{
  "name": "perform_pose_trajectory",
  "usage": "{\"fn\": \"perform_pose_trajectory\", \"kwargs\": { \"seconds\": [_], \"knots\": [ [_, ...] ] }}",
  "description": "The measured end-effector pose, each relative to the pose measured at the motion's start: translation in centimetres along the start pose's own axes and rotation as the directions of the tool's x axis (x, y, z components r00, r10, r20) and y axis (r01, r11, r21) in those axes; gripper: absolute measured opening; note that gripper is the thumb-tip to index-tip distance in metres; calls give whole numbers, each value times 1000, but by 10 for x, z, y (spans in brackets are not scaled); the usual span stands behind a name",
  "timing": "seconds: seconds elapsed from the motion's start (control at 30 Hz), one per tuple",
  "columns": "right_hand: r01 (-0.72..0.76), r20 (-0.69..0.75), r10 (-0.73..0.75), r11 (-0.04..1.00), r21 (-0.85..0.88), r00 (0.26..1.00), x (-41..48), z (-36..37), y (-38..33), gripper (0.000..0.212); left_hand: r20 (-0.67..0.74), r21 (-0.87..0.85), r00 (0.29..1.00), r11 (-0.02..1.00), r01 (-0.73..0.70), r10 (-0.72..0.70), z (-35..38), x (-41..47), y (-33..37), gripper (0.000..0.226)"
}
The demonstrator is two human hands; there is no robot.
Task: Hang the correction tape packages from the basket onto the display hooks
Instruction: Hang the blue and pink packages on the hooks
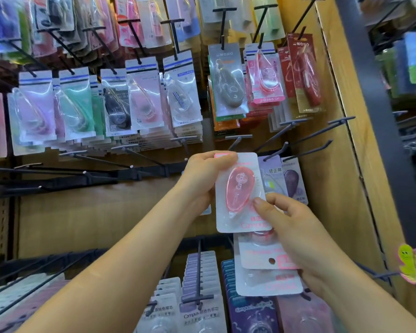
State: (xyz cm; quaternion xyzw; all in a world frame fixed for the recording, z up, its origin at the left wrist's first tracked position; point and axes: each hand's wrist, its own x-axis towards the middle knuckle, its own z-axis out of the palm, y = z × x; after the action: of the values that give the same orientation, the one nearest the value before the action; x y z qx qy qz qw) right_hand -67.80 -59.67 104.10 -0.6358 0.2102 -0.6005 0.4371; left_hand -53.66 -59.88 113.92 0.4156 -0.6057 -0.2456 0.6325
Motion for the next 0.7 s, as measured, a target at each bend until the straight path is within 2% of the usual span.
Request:
{"fn": "perform_pose_trajectory", "kwargs": {
  "seconds": [0.1,0.23,0.37,0.47,0.6,0.7],
  "knots": [
    [-15,-14,14,1000,-7,1000,2,0,-2,17,19,-24,999,999,44,-43,-1,1,-1,13],
    [26,-57,-33,993,-117,998,5,-2,-1,19,20,-40,999,998,39,-38,-8,1,-13,13],
    [23,-77,-37,985,-169,996,7,-11,-1,21,-14,146,999,988,-39,42,-18,7,-28,18],
    [60,-124,-83,982,-178,989,7,-22,-5,11,-78,317,994,947,-43,72,-17,20,-35,25],
    [117,-167,-164,959,-258,972,6,-36,-6,32,-125,433,987,901,-36,100,-12,46,-45,22],
    [139,-110,-160,974,-179,981,5,-41,-5,63,-170,423,982,906,-8,88,-9,67,-58,9]
  ]
}}
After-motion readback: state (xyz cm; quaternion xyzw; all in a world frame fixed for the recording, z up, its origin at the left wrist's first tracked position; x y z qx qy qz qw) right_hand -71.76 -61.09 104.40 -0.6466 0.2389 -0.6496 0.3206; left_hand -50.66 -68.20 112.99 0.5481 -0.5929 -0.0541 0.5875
